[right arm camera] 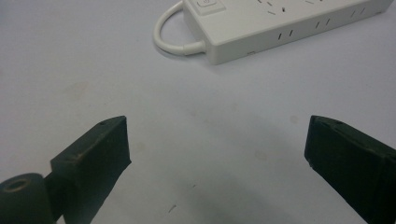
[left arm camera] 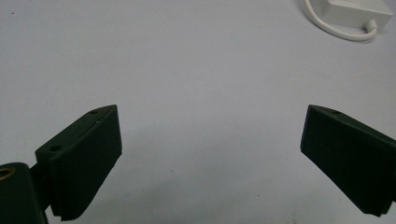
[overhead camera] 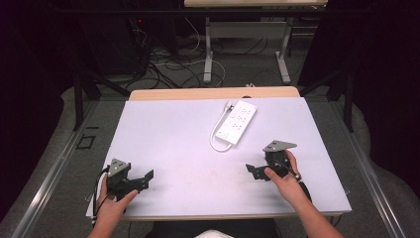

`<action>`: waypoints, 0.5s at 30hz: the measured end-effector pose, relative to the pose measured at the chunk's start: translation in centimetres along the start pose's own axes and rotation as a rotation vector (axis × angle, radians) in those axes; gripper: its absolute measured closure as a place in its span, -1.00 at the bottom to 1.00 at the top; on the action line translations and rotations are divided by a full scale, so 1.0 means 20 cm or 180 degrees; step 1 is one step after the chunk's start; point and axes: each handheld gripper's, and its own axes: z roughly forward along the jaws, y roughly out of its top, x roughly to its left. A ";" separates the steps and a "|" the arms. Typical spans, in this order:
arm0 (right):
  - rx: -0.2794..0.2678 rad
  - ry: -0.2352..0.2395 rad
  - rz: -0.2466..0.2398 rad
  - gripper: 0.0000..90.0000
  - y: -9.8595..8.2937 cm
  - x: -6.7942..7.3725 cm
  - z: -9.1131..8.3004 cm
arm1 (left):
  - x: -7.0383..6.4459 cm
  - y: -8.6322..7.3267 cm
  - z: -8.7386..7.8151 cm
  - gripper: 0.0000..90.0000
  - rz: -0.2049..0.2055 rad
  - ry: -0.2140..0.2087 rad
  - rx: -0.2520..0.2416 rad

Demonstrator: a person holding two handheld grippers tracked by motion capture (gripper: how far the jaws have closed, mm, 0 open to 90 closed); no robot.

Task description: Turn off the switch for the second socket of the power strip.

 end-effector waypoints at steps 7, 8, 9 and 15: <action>-0.0027 -0.0015 0.0032 -0.86 -0.02 -0.01 0.02 | 0.00 0.00 0.00 -0.88 0.0006 0.0000 0.0003; -0.0030 -0.0014 0.0033 -0.86 -0.02 -0.01 0.02 | 0.00 0.00 0.00 -0.88 0.0006 0.0000 0.0003; 0.0001 -0.0010 0.0034 -0.86 -0.02 -0.01 0.02 | 0.00 0.00 0.00 -0.88 0.0006 -0.0001 0.0003; -0.0052 -0.0026 0.0034 -0.86 -0.03 -0.02 0.02 | 0.00 0.00 0.00 -0.88 0.0006 0.0000 -0.0001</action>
